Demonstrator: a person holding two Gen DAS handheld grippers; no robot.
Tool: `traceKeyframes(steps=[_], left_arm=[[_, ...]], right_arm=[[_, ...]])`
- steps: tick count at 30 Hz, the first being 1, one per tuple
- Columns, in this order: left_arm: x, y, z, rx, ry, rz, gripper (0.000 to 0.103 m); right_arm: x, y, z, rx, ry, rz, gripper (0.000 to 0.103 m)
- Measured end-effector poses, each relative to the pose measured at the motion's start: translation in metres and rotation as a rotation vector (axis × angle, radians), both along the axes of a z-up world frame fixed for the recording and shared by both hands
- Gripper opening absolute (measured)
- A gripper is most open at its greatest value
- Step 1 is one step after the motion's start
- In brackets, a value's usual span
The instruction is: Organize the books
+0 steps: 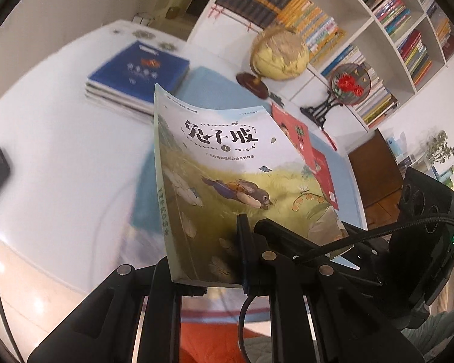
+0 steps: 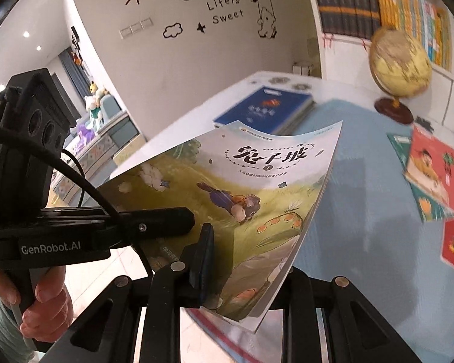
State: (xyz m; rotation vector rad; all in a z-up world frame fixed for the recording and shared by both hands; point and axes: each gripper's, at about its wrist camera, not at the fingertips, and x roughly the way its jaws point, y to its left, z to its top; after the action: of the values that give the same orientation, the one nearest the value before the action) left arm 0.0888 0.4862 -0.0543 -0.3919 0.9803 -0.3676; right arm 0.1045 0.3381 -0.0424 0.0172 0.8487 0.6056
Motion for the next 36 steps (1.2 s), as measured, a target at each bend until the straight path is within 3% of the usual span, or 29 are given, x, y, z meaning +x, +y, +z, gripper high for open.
traceKeyframes(steps=[9,20,24,28,31,36], left_arm=[[0.094,0.055,-0.001,0.01,-0.02,-0.042,0.011],[0.248,0.095,-0.043,-0.004,0.073,-0.153,0.012],[0.28,0.108,-0.057,-0.056,0.098,-0.158,0.014],[0.296,0.123,-0.079,-0.09,0.155,-0.127,0.022],[0.295,0.133,-0.092,-0.1,0.2,-0.1,0.022],[0.284,0.157,-0.091,-0.094,0.198,-0.02,0.024]], right_arm=[[0.085,0.055,0.004,0.002,-0.025,-0.087,0.024],[0.224,0.097,-0.035,0.008,0.064,-0.223,0.025],[0.252,0.106,-0.043,0.005,0.07,-0.246,0.025],[0.269,0.103,-0.057,0.039,0.144,-0.273,0.025],[0.27,0.103,-0.071,0.03,0.19,-0.263,0.025],[0.272,0.102,-0.08,0.029,0.211,-0.277,0.026]])
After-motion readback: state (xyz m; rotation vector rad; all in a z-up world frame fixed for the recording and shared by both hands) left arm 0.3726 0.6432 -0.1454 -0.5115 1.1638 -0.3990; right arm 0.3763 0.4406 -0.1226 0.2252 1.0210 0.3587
